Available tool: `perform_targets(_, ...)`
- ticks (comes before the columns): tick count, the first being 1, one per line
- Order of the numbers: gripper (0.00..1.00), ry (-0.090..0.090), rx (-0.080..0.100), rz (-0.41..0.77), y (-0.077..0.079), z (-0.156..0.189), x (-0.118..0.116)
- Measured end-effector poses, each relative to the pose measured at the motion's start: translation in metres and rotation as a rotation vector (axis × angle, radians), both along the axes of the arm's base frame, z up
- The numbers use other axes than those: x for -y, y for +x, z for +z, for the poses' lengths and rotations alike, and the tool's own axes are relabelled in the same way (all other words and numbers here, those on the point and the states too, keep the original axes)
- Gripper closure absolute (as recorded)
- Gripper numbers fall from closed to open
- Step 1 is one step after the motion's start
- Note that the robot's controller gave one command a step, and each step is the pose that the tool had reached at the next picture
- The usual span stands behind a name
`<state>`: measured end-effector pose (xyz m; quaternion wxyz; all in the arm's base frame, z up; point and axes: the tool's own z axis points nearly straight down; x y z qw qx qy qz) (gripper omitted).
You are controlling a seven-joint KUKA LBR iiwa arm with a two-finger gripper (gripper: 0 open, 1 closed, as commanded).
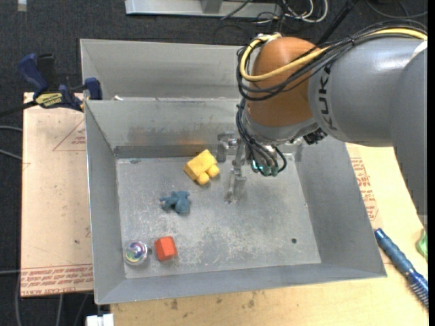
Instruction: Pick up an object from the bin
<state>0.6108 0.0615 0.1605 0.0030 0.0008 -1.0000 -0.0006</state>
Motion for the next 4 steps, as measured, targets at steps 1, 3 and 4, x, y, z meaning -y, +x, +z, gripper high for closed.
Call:
perform_targets(1,0.00,0.002,0.007,-0.181,0.004,-0.092,-0.071)
perform_targets(3,1.00,0.000,0.007,-0.178,-0.001,-0.089,-0.104)
perform_targets(4,1.00,0.004,0.016,-0.148,-0.026,0.098,-0.116)
